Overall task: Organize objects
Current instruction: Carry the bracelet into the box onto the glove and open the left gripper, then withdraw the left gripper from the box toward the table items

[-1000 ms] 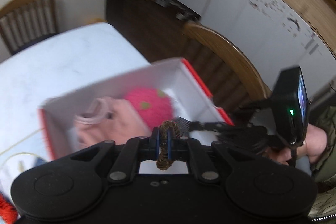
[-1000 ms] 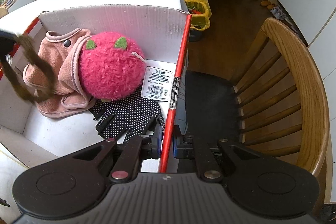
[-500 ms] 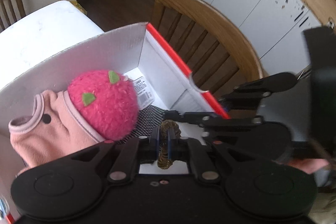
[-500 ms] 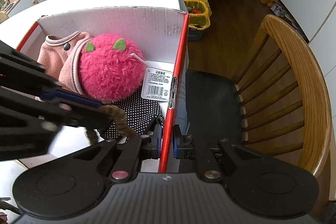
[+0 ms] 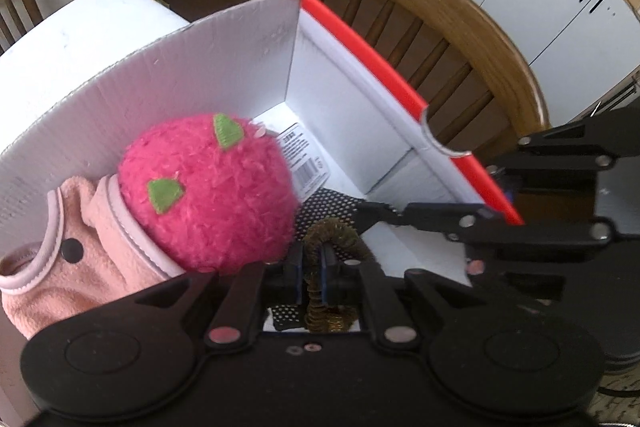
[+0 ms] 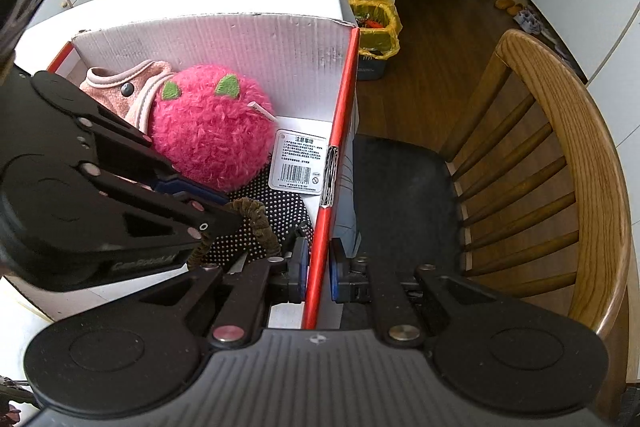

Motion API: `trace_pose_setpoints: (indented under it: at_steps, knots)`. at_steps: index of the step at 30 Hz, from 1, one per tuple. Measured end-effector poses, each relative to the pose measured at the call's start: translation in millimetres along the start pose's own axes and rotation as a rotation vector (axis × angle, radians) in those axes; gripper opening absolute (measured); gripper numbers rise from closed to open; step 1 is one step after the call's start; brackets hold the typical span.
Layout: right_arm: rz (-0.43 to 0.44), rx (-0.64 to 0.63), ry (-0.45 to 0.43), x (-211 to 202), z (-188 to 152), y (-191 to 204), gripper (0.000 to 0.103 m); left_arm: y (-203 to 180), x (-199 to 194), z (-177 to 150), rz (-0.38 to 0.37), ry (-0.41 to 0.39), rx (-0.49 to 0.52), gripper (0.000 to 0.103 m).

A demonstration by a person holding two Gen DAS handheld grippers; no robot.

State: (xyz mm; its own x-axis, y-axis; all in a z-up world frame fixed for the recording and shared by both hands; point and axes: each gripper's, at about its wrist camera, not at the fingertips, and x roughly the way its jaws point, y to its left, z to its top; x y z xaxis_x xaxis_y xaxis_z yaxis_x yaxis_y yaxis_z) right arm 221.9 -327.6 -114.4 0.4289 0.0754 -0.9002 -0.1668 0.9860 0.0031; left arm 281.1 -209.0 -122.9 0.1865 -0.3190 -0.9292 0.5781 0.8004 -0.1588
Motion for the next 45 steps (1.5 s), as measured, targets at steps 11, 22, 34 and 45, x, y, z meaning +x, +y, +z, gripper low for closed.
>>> trace_pose_setpoints:
  at_steps: [11, 22, 34, 45]
  knots:
    - [-0.004, -0.002, -0.001, 0.5, 0.2, -0.3, 0.01, 4.8, -0.6, -8.4, 0.007, 0.025, -0.022, 0.021]
    - [-0.007, -0.002, -0.004, 0.9, -0.7, -1.0, 0.01, 8.4, -26.6, -16.8, -0.006, -0.004, -0.07, 0.038]
    - [-0.014, -0.008, -0.003, 0.9, -2.0, -0.3, 0.01, 11.4, -74.0, -27.8, 0.049, -0.119, -0.115, 0.047]
    - [-0.035, -0.031, 0.003, 0.7, -0.7, 5.1, 0.01, 29.5, -131.0, -72.0, 0.097, -0.272, -0.218, 0.07]
